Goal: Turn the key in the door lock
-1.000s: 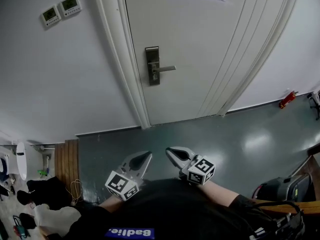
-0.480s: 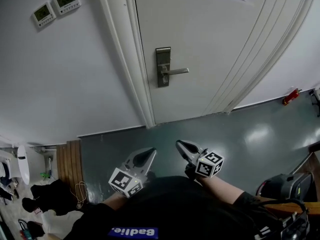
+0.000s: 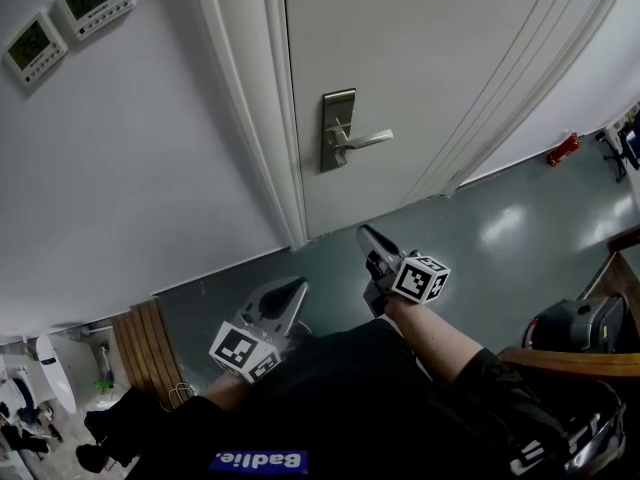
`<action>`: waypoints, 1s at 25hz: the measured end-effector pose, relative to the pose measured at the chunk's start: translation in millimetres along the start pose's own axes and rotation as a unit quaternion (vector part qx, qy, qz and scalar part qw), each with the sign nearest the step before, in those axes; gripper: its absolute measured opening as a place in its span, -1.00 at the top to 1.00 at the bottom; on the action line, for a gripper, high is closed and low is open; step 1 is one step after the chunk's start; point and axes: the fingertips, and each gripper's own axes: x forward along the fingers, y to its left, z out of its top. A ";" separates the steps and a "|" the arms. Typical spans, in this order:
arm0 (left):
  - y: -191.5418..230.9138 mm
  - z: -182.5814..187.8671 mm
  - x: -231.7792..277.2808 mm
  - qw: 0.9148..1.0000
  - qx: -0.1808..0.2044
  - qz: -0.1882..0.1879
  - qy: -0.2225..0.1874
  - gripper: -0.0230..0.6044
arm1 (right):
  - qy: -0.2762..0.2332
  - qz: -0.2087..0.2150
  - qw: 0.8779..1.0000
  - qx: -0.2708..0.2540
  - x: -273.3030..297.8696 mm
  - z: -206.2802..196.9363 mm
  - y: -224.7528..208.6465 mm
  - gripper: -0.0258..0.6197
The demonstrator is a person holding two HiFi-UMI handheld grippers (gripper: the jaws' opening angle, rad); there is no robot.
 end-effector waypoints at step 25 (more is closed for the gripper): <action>56.2 -14.4 4.8 0.988 -0.007 0.139 0.065 0.91 | -0.003 -0.103 0.992 -0.069 163.4 57.9 -127.2 0.75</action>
